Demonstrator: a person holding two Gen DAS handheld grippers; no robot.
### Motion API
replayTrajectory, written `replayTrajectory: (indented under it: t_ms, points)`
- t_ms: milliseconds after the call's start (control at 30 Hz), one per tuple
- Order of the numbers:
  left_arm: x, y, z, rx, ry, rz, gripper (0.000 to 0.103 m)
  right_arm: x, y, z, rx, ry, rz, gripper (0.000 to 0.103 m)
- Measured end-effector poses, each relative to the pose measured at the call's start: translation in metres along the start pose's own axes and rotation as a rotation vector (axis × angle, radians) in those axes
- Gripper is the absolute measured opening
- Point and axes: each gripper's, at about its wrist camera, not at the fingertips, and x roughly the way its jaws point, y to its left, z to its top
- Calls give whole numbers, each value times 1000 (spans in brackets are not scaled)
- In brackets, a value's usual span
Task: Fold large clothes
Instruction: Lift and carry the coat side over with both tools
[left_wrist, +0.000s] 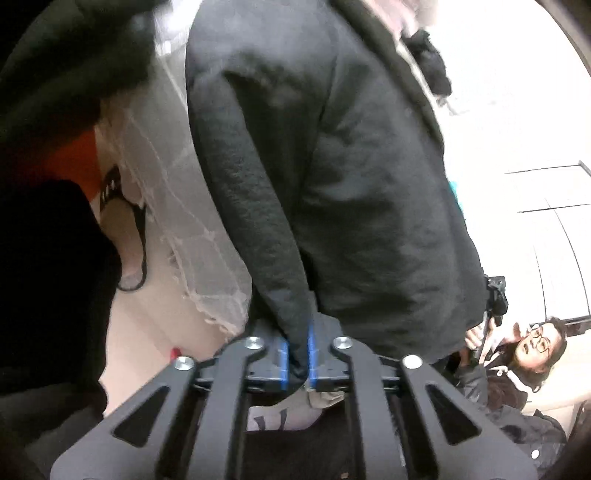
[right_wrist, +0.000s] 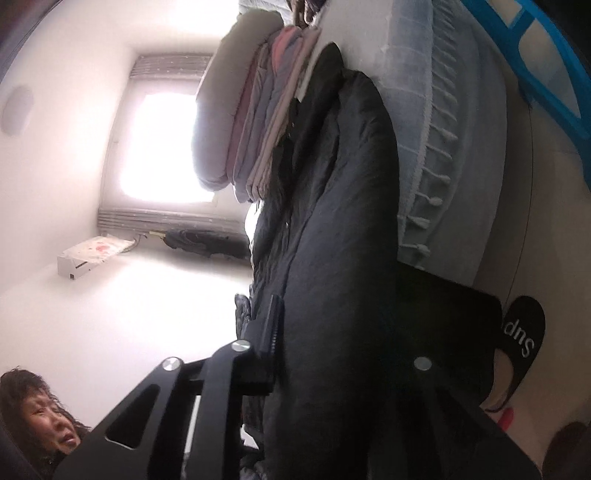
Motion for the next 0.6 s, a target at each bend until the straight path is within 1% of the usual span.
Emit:
replayTrajectory:
  t_ms: [33,100,200,267,333,433,500,600]
  points:
    - [-12,-8,-4,17,-32,7,4,-1,4,-2,-3,-24,32,14]
    - [-31,-13,-4,28,-77,-15,3,-2,11,-4,-6,-55,86,13]
    - [-71,-34,-7,53,-194,-75,3,-5,27,-7,-28,-100,193,13]
    - [-96,-49,-7,76,-264,-106,3,-7,35,-9,-37,-119,233,12]
    - [-117,-62,-11,104,-314,-117,3,-14,42,-13,-50,-137,267,12]
    - [-133,-83,-21,146,-346,-161,3,-25,51,-17,-70,-159,301,12]
    - [-140,-94,-29,168,-352,-187,3,-33,59,-24,-89,-169,317,12]
    - [-153,-109,-48,204,-356,-230,3,-50,68,-36,-109,-184,343,12]
